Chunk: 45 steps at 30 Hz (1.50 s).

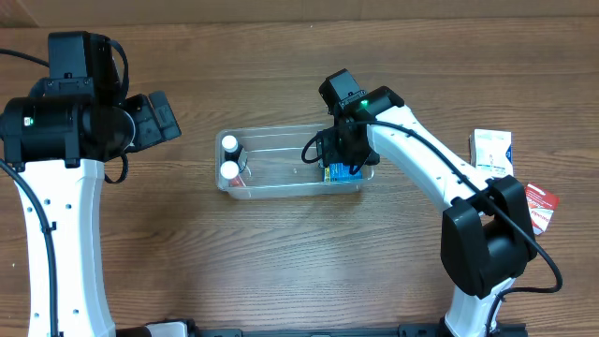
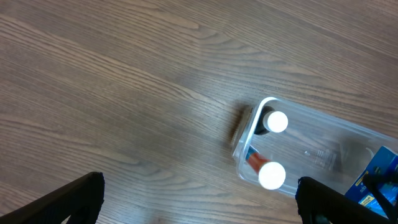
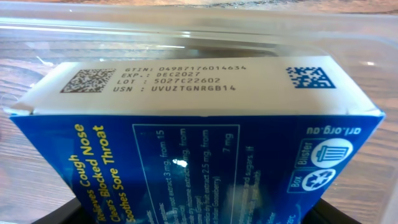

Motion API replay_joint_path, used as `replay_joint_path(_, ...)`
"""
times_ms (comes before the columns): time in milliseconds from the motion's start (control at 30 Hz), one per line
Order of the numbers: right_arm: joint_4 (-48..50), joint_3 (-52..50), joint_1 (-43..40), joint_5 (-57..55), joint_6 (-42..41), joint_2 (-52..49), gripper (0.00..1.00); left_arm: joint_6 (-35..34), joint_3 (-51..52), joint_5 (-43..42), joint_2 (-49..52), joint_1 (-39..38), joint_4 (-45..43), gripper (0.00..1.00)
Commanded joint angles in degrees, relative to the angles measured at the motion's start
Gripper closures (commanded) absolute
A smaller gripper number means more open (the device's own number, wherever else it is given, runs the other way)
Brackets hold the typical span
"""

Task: Pack container
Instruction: 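Lower blue box into container's right end and open right gripper, then move right gripper to the white box and grasp it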

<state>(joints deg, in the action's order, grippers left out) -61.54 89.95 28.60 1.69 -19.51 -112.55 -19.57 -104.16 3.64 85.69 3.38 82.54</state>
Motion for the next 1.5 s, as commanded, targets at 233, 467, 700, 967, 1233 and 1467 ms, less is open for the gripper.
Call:
replay_joint_path(233, -0.94, 0.07, 0.33, 0.33, -0.44, -0.61, 0.01, -0.11, 0.57, -0.44, 0.46, 0.09, -0.04, 0.00)
replay_joint_path(467, -1.29, 0.09, 0.33, -0.13, -0.44, -0.61, 0.00, -0.11, 0.57, -0.44, 0.46, 0.09, -0.04, 0.00)
replay_joint_path(700, -1.03, 2.14, 0.33, -2.10, -0.15, 2.99, 0.00, 0.28, 0.57, -0.44, 0.46, 0.09, -0.04, 0.00)
replay_joint_path(967, -2.67, 14.58, -6.62, -10.95, 0.02, 15.23, 0.00, 0.35, 0.57, -0.22, 0.46, 0.09, 0.04, 0.00)
replay_joint_path(1233, -3.10, 17.51, -33.38, -6.25, 13.33, 17.27, 0.00, 0.33, 0.57, -0.04, 0.46, 0.09, -0.02, 0.00)
replay_joint_path(1467, -5.81, 17.25, -48.00, 2.69, 24.41, 8.57, 0.00, 0.37, 0.57, -0.07, 0.46, 0.09, -0.24, 0.00)
